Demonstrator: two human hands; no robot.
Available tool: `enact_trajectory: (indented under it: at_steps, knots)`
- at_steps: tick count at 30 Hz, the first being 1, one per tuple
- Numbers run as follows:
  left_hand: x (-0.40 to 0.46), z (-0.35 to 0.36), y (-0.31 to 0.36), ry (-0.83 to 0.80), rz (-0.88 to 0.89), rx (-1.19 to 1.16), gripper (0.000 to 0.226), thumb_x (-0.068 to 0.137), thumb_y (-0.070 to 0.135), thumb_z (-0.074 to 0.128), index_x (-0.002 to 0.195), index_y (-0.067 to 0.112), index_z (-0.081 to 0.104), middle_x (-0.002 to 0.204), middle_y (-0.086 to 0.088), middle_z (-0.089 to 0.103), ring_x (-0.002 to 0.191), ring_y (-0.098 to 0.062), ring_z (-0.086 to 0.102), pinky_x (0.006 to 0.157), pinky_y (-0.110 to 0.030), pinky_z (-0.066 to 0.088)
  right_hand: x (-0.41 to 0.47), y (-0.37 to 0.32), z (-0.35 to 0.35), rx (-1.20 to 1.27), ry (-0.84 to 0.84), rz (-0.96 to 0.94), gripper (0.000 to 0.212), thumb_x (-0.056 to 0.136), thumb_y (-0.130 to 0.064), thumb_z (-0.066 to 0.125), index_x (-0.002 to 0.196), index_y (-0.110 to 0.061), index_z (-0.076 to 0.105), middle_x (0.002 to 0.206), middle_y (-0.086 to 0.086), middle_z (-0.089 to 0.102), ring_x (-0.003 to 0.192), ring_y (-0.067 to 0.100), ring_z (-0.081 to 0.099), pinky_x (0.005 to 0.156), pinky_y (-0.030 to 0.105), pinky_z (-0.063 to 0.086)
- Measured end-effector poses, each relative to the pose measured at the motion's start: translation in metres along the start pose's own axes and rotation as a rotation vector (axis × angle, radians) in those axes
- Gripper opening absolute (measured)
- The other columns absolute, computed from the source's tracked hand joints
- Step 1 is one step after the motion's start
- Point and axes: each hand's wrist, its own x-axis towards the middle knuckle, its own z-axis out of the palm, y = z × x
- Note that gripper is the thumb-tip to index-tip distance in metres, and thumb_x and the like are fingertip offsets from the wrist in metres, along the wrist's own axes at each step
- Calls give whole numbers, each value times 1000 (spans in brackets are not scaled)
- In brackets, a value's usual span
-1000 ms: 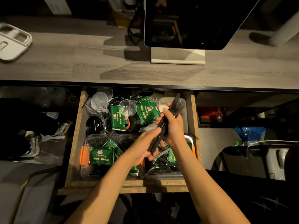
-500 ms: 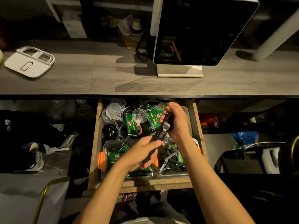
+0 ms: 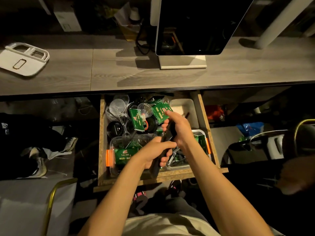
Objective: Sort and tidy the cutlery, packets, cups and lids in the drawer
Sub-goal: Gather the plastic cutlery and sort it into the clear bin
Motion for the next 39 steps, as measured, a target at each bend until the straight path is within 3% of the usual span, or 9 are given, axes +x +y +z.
enact_trajectory:
  at_steps: [6, 12, 14, 17, 22, 25, 28, 31, 39]
  knots:
    - [28, 4, -21, 226, 6, -112, 17, 100, 17, 57, 92, 2, 59, 53, 0, 43, 37, -9, 34, 35, -19, 28, 16, 16, -61, 53, -75, 211, 68, 93, -63, 40, 121, -5, 60, 92, 10, 67, 80, 22, 62, 77, 35, 47]
    - [68, -3, -42, 467, 55, -464, 25, 100, 17, 56, 114, -3, 64, 68, -8, 55, 52, -18, 51, 46, -29, 51, 36, 56, -152, -381, 252, 27, 22, 97, -29, 56, 102, -12, 68, 97, 3, 68, 93, 20, 63, 81, 32, 50]
    - [80, -4, -49, 499, 60, -535, 20, 101, 15, 54, 107, -1, 66, 73, -9, 61, 59, -20, 57, 58, -36, 58, 44, 70, -171, -668, 287, -13, 29, 93, -26, 64, 120, -15, 65, 119, 2, 66, 114, 17, 60, 101, 38, 48]
    - [97, -5, -60, 576, 68, -527, 20, 102, 15, 53, 100, 0, 67, 76, -11, 65, 58, -20, 61, 66, -37, 57, 57, 83, -183, -968, 230, -65, 53, 88, -27, 71, 137, -17, 53, 135, 2, 56, 126, 17, 51, 109, 39, 41]
    - [118, -7, -76, 715, 57, -368, 25, 101, 23, 57, 92, 1, 63, 59, -4, 49, 41, -13, 45, 43, -25, 43, 82, 100, -183, -1306, 256, -108, 73, 79, -53, 74, 137, -16, 49, 130, 6, 57, 124, 24, 48, 104, 43, 44]
    - [124, -9, -83, 708, 40, -368, 26, 101, 27, 56, 86, 6, 60, 54, 3, 44, 42, -10, 37, 41, -25, 35, 88, 106, -178, -1317, 340, -97, 73, 74, -63, 72, 126, -14, 56, 123, 5, 58, 118, 24, 49, 100, 40, 45]
    - [126, -7, -86, 706, 51, -350, 27, 102, 27, 56, 85, 6, 61, 54, 2, 43, 43, -11, 35, 39, -24, 34, 91, 116, -176, -1592, 328, -98, 74, 74, -73, 64, 119, -14, 59, 120, 7, 57, 112, 28, 50, 95, 39, 44]
    - [129, -4, -88, 714, 70, -333, 25, 101, 25, 56, 88, 4, 61, 55, 0, 44, 42, -12, 37, 39, -24, 36, 98, 121, -173, -1636, 262, -87, 57, 81, -65, 64, 109, -16, 63, 112, 8, 59, 106, 31, 53, 90, 41, 46]
    - [132, 2, -88, 693, 41, -351, 20, 99, 20, 61, 90, 3, 67, 68, -5, 64, 55, -16, 59, 51, -28, 51, 88, 106, -182, -1158, 158, -152, 12, 92, -25, 66, 94, -14, 63, 90, 1, 59, 85, 20, 59, 75, 33, 49]
